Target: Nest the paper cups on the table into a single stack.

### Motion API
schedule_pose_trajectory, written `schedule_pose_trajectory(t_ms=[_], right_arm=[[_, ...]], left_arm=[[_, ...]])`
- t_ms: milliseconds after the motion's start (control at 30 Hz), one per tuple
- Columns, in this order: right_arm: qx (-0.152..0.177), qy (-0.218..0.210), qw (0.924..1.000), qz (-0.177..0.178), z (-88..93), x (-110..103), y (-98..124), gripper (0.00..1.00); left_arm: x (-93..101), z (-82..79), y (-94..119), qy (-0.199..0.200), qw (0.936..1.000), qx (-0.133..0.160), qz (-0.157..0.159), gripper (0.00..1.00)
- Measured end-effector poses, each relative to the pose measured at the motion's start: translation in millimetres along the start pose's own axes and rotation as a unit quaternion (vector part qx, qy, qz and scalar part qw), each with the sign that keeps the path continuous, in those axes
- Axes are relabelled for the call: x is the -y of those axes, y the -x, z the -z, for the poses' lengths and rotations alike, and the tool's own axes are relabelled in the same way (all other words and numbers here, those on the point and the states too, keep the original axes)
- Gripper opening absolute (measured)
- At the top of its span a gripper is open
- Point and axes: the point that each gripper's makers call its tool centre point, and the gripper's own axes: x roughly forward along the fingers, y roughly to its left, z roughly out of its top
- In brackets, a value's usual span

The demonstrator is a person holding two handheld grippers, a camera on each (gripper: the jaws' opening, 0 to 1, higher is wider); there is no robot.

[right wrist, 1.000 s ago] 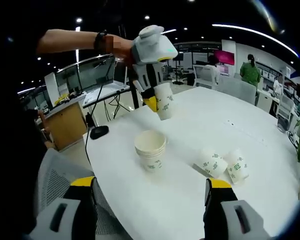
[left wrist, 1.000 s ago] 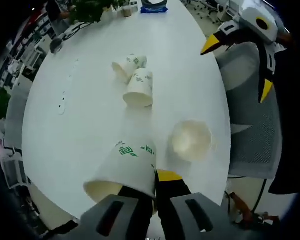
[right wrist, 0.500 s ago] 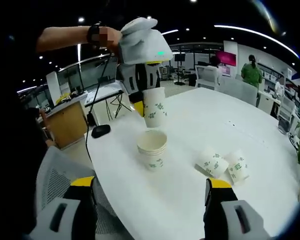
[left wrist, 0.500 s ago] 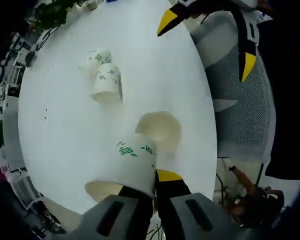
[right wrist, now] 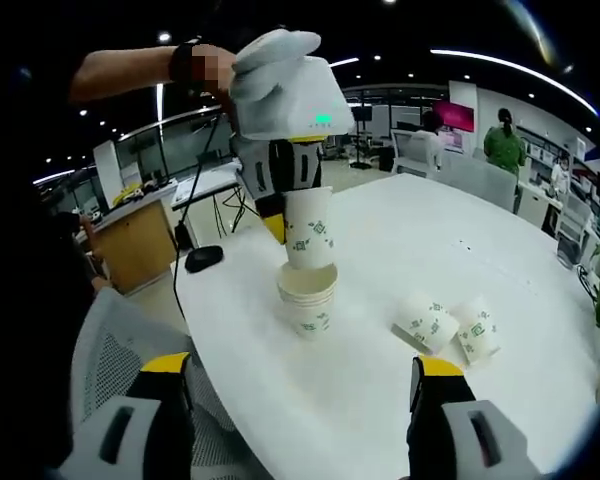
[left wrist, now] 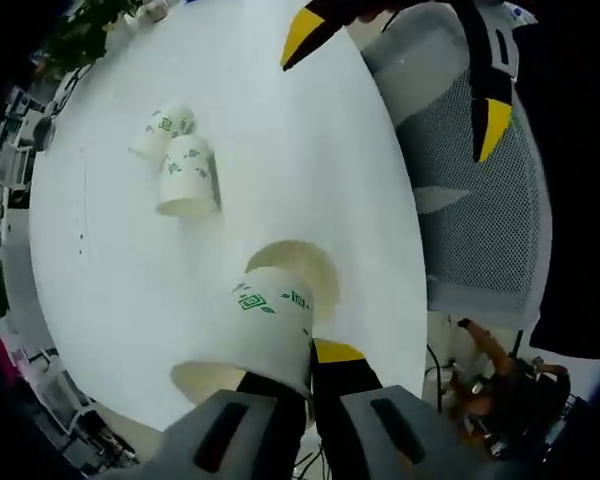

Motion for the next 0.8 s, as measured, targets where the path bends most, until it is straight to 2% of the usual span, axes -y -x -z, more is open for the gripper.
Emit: schedule_pose_trajectory(t_ms=[300,600,800], right_arm=[[-0.001,-0.003,1.0000,0.001,2.1,0.7,0.7,0.91],[-0.001,-0.006,1.0000,0.001,4.4,0.0,-0.8,0.91],[0.001,-0.009,1.0000,0.000,3.9,0.4,0.1,0.91]], left_arm=[[8.4,-11.0,-3.1,-0.002,0.9999,-0.001,0.015,0.00],[9.9,-12.0,-4.6,-0.020,0.9995,-0.005,0.023,0.00],[6.5,-10.6,-9.7,-0.034,0.9992,-0.014,0.017,0.00]])
